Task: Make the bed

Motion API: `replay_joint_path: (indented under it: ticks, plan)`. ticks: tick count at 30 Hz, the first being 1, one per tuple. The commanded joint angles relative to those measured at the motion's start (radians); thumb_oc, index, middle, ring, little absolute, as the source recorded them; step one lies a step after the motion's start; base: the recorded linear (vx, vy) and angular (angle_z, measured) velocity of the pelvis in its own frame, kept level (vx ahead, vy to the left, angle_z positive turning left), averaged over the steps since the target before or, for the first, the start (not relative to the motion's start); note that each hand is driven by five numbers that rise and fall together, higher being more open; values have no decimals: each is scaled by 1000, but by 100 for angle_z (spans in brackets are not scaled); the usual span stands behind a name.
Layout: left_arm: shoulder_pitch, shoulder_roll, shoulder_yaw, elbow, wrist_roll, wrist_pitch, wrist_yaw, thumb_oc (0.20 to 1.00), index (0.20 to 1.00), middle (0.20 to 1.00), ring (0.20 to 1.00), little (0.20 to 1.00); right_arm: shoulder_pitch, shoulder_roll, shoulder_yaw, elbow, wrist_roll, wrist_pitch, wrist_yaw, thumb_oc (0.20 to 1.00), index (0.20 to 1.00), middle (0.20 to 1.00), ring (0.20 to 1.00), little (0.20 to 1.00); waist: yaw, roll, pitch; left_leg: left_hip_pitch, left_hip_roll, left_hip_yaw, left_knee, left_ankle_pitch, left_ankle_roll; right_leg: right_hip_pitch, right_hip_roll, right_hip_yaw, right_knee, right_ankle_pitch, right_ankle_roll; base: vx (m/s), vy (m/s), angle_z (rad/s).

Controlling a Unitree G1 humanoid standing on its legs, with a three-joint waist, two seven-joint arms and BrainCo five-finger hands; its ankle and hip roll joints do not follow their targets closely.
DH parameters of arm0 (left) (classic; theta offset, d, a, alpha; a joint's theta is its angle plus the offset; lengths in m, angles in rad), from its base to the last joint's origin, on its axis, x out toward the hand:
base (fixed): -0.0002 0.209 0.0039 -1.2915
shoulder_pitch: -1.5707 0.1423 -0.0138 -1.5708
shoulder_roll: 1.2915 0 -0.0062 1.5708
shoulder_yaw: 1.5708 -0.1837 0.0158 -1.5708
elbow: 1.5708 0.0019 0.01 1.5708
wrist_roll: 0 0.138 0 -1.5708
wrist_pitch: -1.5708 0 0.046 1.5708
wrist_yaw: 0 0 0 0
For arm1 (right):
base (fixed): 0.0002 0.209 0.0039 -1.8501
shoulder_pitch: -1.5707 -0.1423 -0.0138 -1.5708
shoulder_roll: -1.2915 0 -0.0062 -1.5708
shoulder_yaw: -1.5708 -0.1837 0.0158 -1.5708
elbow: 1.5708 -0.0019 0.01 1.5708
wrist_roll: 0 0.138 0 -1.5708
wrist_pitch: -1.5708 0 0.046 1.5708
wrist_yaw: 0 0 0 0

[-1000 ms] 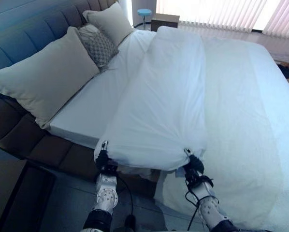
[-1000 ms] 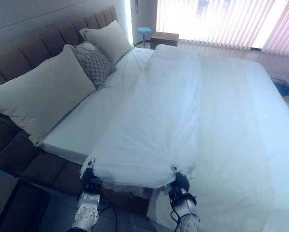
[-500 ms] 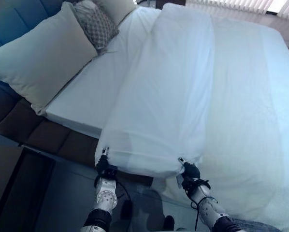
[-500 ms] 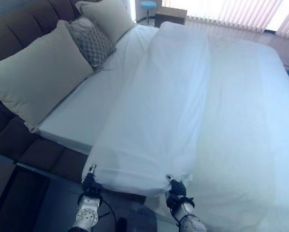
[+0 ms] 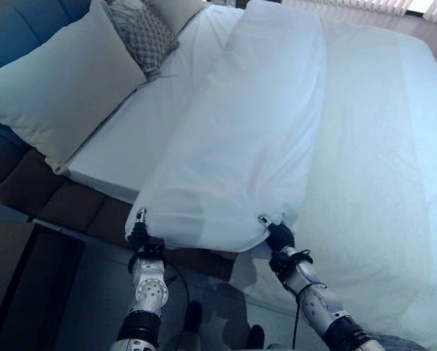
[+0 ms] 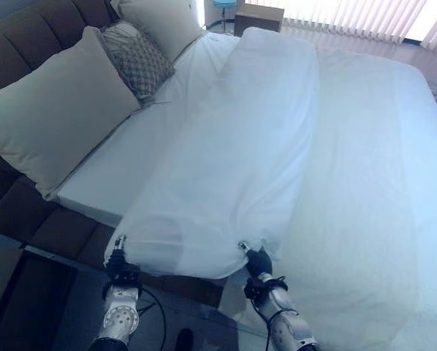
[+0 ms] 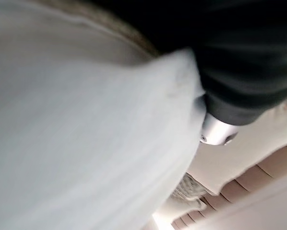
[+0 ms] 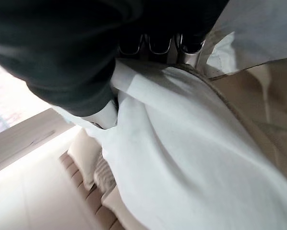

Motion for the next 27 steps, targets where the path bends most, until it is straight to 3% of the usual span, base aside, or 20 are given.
replay_joint_path:
  ticks: [1,10,20,21,22,23,24,25,26,27]
  plan:
    - [-3,85,117,-66,39,-123,4,200,200,200,200,200,-6,-2,35,-128,-72,-62,73,200,200,200,200,200,18,-2,0,16,-59,44,-62,-5,16,-90,16,38,-12,68,37,-72,16,-8]
    - [-53,134,113,44,70,-123,38,200,200,200,200,200,-7,9,109,19,-115,-15,63,200,200,200,200,200,27,-5,80,-52,-56,50,-62,26,9,-173,17,38,10,93,40,-85,6,-6]
    - [-146,249,90,166,115,-127,106,200,200,200,200,200,-53,26,170,99,-148,11,36,200,200,200,200,200,49,-45,157,-158,-47,36,-62,64,-7,-271,20,22,14,121,41,-36,-18,-1]
    - [-160,265,90,169,124,-131,120,200,200,200,200,200,-63,27,183,102,-163,12,34,266,266,266,266,266,53,-50,167,-171,-47,34,-62,68,-9,-282,20,19,14,124,41,-20,-17,23]
    - [-160,265,90,169,124,-131,120,200,200,200,200,200,-63,27,183,102,-163,11,34,266,266,266,266,266,52,-51,167,-172,-47,34,-62,69,-9,-283,20,19,14,124,41,-17,-27,43]
    - [-185,293,81,188,141,-135,144,200,200,200,200,200,-101,31,216,124,-208,19,27,1000,1000,1000,1000,1000,57,-55,181,-188,-44,33,-62,73,-11,-298,18,16,16,128,40,-7,-21,33]
    - [-199,311,71,205,157,-132,159,200,200,200,200,200,-127,34,233,157,-236,28,19,1000,1000,1000,1000,1000,62,-55,193,-195,-42,33,-58,70,-13,-303,17,15,16,128,41,-24,-30,16]
    - [-212,328,56,206,180,-131,179,809,809,809,809,809,-163,42,254,192,-268,38,-2,1000,1000,1000,1000,1000,68,-55,203,-208,-41,31,-54,72,-13,-313,17,15,16,130,41,0,0,0]
    - [-228,339,49,228,194,-120,195,1000,1000,1000,1000,1000,-192,50,265,222,-290,45,-17,1000,1000,1000,1000,1000,71,-54,213,-217,-41,31,-51,74,-13,-319,16,14,17,133,41,-39,-2,12]
    - [-242,353,43,240,214,-124,223,1000,1000,1000,1000,1000,-224,59,275,249,-306,48,-29,1000,1000,1000,1000,1000,73,-55,221,-230,-41,32,-49,80,-13,-330,15,14,13,142,41,-36,11,19]
